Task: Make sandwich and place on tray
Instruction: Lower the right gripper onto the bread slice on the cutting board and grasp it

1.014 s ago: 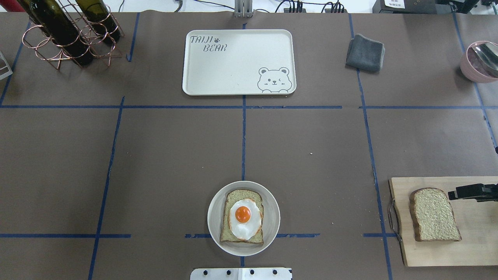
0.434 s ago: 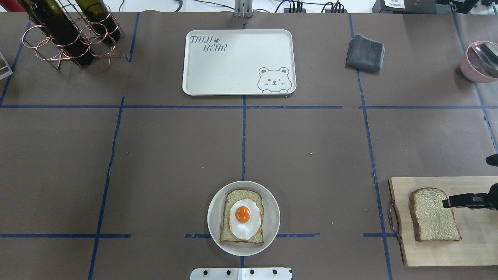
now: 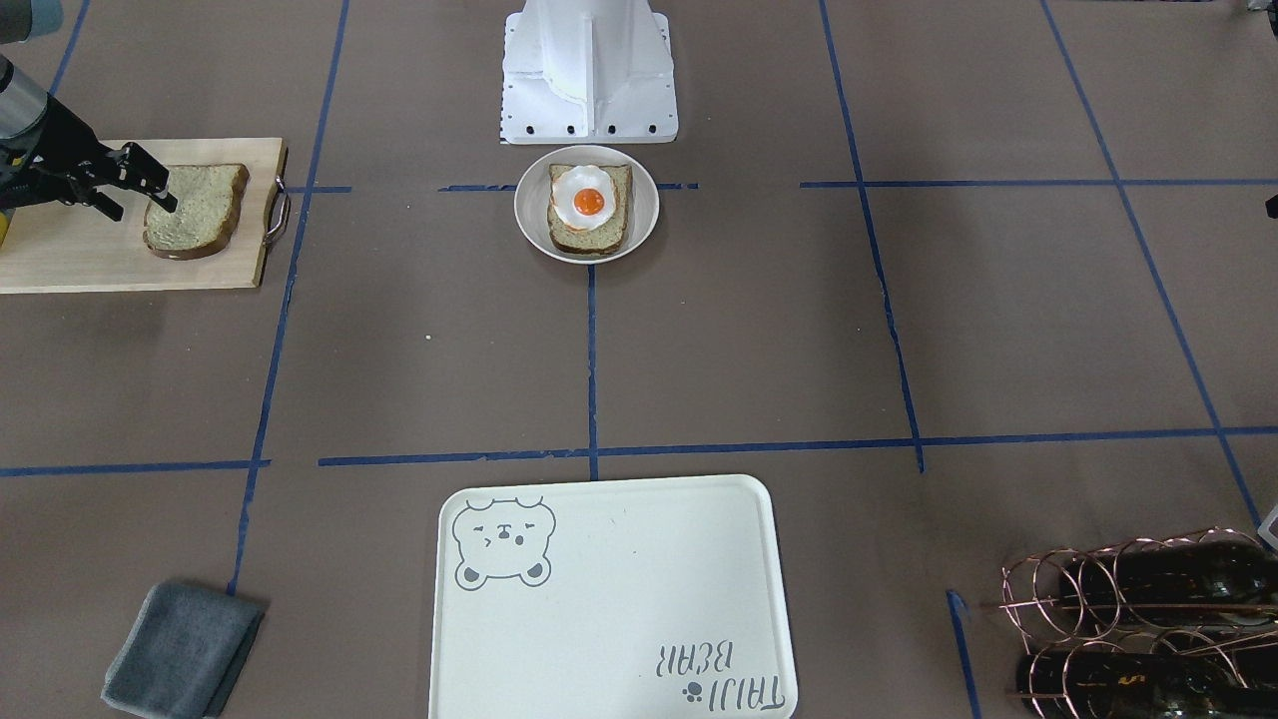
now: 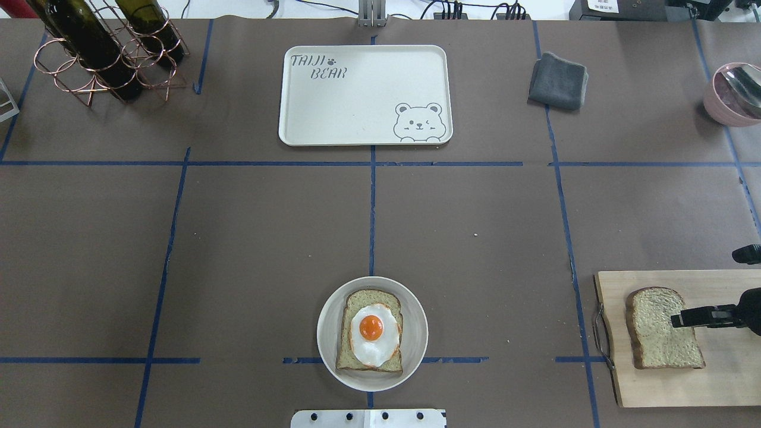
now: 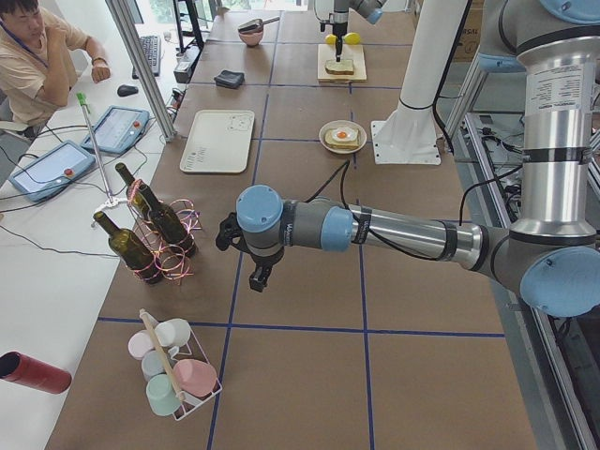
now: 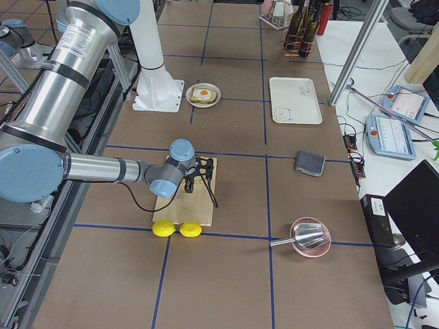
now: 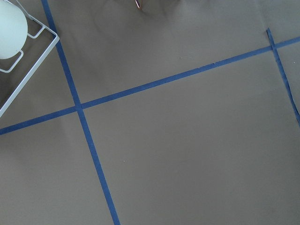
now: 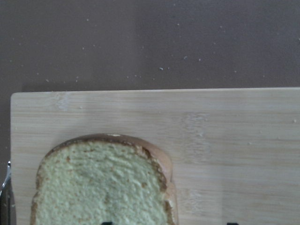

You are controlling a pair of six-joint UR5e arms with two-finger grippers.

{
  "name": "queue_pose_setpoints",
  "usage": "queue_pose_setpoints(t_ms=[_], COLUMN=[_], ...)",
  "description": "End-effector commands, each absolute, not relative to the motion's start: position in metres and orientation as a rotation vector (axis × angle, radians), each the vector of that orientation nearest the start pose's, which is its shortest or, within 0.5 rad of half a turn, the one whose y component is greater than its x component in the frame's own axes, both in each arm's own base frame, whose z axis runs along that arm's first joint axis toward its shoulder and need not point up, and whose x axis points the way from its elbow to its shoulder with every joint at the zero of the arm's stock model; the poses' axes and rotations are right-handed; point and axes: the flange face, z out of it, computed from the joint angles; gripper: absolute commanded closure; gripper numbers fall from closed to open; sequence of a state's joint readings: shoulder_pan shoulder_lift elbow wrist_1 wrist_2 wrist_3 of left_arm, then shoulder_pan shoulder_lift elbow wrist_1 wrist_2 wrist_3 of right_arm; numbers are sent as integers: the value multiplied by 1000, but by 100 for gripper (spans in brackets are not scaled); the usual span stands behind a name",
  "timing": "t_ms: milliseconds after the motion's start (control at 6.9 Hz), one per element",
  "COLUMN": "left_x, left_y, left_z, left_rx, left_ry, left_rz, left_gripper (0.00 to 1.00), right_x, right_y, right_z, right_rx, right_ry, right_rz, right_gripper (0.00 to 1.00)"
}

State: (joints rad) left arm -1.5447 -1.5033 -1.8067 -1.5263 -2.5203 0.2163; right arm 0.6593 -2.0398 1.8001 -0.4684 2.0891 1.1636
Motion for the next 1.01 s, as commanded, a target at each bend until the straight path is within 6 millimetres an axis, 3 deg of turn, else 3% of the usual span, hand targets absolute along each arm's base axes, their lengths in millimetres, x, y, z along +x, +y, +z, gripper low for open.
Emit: queue_pose_setpoints(t_ms=[0, 145, 290, 434, 869], left_x=[-40, -40, -40, -40, -40], left_y=[-465, -466, -466, -466, -466], left_z=[566, 566, 566, 566, 565], left_rx=[206, 214, 216, 216, 217], left_ry=[936, 935, 935, 935, 935], left_rz=[284, 288, 289, 289, 290], left_gripper=[0, 0, 0, 0, 0], right_x=[-201, -202, -204, -205, -206], right_y=[-260, -259, -259, -259, -259], right_z=[616, 616, 613, 613, 592], right_rx=[4, 0, -3, -6, 16], right_ry=[-968, -968, -974, -974, -1006], right_rz=[11, 12, 20, 16, 4], right_gripper=[47, 51, 89, 100, 100])
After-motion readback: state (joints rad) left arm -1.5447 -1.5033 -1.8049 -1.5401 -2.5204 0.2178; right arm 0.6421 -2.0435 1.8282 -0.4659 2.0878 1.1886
